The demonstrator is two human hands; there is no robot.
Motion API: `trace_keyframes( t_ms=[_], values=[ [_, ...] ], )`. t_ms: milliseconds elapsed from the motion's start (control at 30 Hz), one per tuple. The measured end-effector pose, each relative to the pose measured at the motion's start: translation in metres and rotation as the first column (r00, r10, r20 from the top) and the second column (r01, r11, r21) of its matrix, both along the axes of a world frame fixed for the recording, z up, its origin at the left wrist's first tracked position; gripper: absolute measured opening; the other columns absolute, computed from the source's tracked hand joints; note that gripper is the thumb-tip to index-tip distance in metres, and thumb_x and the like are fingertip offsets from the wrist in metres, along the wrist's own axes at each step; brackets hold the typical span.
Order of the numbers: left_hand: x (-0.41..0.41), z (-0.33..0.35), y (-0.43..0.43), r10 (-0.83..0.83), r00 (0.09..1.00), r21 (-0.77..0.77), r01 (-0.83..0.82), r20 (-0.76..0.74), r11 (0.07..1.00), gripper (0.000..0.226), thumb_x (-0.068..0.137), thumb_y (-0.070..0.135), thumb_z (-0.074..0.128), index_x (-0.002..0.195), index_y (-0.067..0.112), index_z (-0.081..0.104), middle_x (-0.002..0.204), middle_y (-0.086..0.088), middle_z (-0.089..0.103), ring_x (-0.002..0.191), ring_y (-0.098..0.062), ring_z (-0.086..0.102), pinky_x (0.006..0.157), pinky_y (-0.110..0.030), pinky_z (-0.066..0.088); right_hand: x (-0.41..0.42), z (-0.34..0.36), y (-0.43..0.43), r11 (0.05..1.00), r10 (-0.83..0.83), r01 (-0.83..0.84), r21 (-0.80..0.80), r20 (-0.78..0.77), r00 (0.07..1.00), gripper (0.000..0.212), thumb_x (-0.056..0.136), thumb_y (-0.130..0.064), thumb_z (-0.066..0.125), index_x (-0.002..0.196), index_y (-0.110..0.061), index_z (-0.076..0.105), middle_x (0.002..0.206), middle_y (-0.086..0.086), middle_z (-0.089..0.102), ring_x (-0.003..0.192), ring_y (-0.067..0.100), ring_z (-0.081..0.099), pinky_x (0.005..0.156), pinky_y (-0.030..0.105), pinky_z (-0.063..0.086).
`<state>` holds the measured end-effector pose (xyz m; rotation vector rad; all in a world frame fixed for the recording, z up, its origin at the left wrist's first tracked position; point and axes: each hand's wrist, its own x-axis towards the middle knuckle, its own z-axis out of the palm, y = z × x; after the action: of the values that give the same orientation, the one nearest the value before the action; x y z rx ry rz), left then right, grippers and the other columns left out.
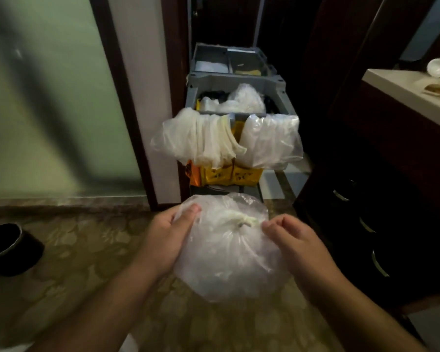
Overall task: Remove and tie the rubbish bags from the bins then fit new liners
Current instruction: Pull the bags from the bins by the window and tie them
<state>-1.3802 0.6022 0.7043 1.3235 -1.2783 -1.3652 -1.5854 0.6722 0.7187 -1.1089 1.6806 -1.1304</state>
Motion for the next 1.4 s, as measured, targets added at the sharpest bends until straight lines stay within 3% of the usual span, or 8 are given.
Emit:
trace_keyframes(
  t_ms=[100,167,433,633,767,933,1100,1400],
  values=[
    [-0.028,-0.001,-0.063,-0.001,0.997,0.002,0.001,-0.077,1.000,0.017,0.096,0.037,0.057,0.096,0.029,0.073,0.088,0.012,0.077,0.081,-0.006,0.073,0.064,-0.022,0.057,-0.026,0.005,-0.044,1.000,-0.004,0.004,-0.007,0.023,1.000,0.030,0.087,-0.056,0.062,0.112,-0.040,0.061,0.109,-0.010,0.066,0.096,0.011,0.067,0.078,0.032,0.058],
    [-0.046,-0.002,-0.097,-0.012,0.992,0.019,0.014,-0.122,1.000,0.017,0.097,0.034,0.057,0.100,0.028,0.072,0.092,0.013,0.077,0.083,-0.004,0.072,0.061,-0.017,0.055,-0.041,0.006,-0.069,0.999,0.020,-0.023,0.031,0.072,0.997,0.042,0.089,-0.056,0.060,0.128,-0.044,0.050,0.116,-0.018,0.059,0.091,-0.003,0.068,0.066,0.018,0.058],
    [-0.127,-0.015,-0.227,0.043,0.972,0.128,-0.014,-0.231,0.992,0.030,0.093,0.044,0.061,0.114,0.025,0.071,0.108,0.000,0.075,0.103,-0.022,0.071,0.096,-0.050,0.052,-0.124,-0.001,-0.188,0.994,0.097,-0.095,-0.052,0.027,0.995,0.067,0.077,-0.057,0.067,0.138,-0.054,0.039,0.117,-0.042,0.040,0.089,-0.034,0.048,0.060,0.002,0.047],
    [-0.192,-0.004,-0.309,0.098,0.973,0.111,-0.075,-0.211,0.991,0.039,0.087,0.050,0.065,0.118,0.027,0.069,0.111,0.002,0.074,0.107,-0.022,0.069,0.098,-0.050,0.051,-0.189,0.003,-0.299,0.969,0.232,-0.237,-0.065,-0.080,0.969,0.084,0.066,-0.069,0.080,0.132,-0.071,0.029,0.135,-0.034,0.038,0.123,0.001,0.049,0.095,0.032,0.055],
    [-0.220,0.006,-0.352,0.099,0.954,0.111,-0.070,-0.284,0.991,0.066,0.072,0.054,0.077,0.130,0.025,0.062,0.122,-0.002,0.070,0.114,-0.023,0.066,0.104,-0.051,0.046,-0.217,0.000,-0.372,0.950,0.234,-0.288,-0.126,-0.328,0.915,0.083,0.066,-0.073,0.073,0.138,-0.056,0.035,0.141,-0.023,0.041,0.128,0.002,0.045,0.106,0.035,0.047],
    [-0.230,0.014,-0.391,0.107,0.960,0.031,-0.102,-0.259,0.994,0.057,0.067,0.050,0.079,0.120,0.037,0.063,0.115,0.007,0.073,0.108,-0.014,0.068,0.097,-0.043,0.051,-0.218,-0.008,-0.447,0.941,0.171,-0.283,-0.186,-0.459,0.872,0.055,0.075,-0.054,0.070,0.124,-0.030,0.059,0.119,-0.011,0.058,0.107,0.004,0.053,0.096,0.028,0.047],
    [-0.222,0.025,-0.450,0.013,0.986,-0.076,-0.026,-0.166,0.997,0.057,0.072,0.044,0.073,0.120,0.058,0.044,0.107,0.025,0.069,0.097,0.003,0.068,0.070,-0.020,0.057,-0.223,-0.004,-0.523,0.933,0.179,-0.296,-0.206,-0.448,0.876,0.034,0.083,-0.040,0.073,0.115,-0.031,0.066,0.114,-0.013,0.063,0.103,0.003,0.057,0.090,0.027,0.050],
    [-0.198,0.025,-0.628,-0.064,0.970,-0.280,0.131,0.236,0.951,0.099,0.067,0.047,0.086,0.144,0.056,0.024,0.146,0.017,0.038,0.131,-0.007,0.045,0.102,-0.039,0.048,-0.208,0.015,-0.678,0.959,0.159,-0.240,-0.149,-0.417,0.895,0.040,0.087,-0.042,0.066,0.125,-0.036,0.055,0.119,-0.013,0.057,0.103,0.006,0.058,0.080,0.032,0.056]
  ],
)
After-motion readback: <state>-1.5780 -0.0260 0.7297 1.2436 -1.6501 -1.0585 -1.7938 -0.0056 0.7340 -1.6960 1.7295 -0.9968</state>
